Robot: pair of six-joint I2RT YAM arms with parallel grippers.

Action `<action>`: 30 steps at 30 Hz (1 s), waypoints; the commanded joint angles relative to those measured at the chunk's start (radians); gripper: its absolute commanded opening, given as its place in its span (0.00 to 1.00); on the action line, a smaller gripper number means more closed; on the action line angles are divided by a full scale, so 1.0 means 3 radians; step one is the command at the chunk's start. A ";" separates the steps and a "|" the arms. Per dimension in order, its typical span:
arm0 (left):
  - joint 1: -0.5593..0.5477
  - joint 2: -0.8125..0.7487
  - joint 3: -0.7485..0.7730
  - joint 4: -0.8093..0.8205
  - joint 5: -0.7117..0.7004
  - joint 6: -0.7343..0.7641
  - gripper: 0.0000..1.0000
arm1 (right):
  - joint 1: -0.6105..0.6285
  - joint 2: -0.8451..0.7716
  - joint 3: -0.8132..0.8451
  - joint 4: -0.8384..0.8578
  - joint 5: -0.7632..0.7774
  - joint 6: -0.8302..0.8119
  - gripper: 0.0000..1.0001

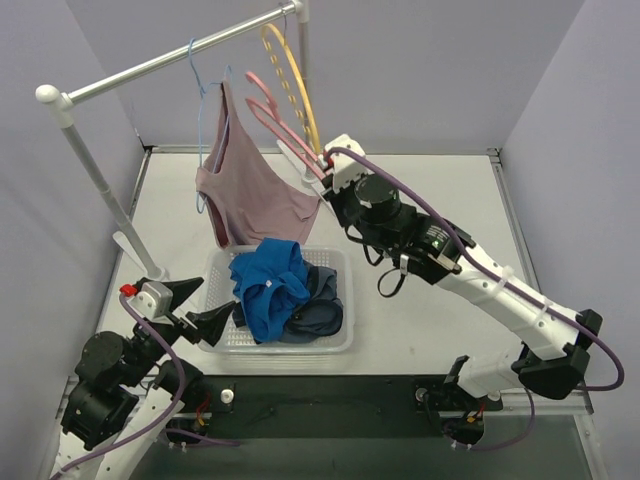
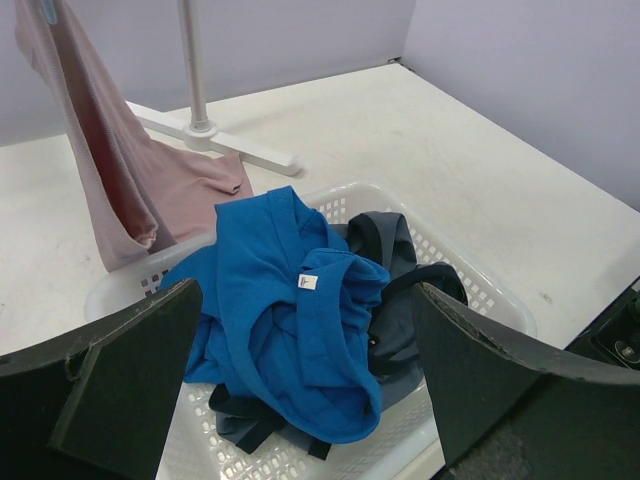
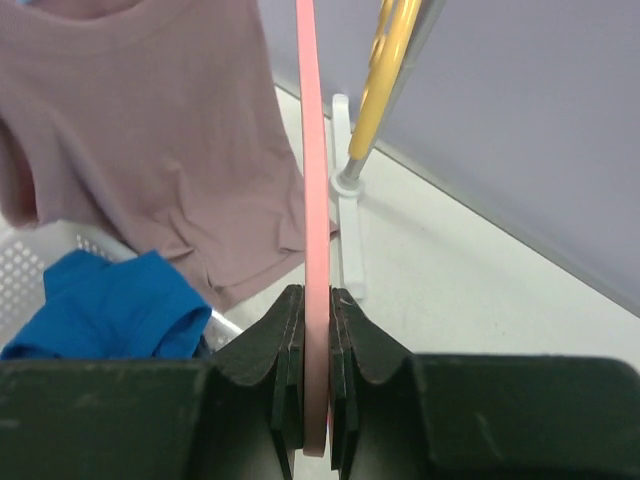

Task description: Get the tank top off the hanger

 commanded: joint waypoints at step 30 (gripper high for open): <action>-0.0004 0.0089 0.0221 -0.0015 -0.0422 0.0059 0.89 | -0.0437 0.1170 0.1264 0.0645 -0.0183 0.0348 0.30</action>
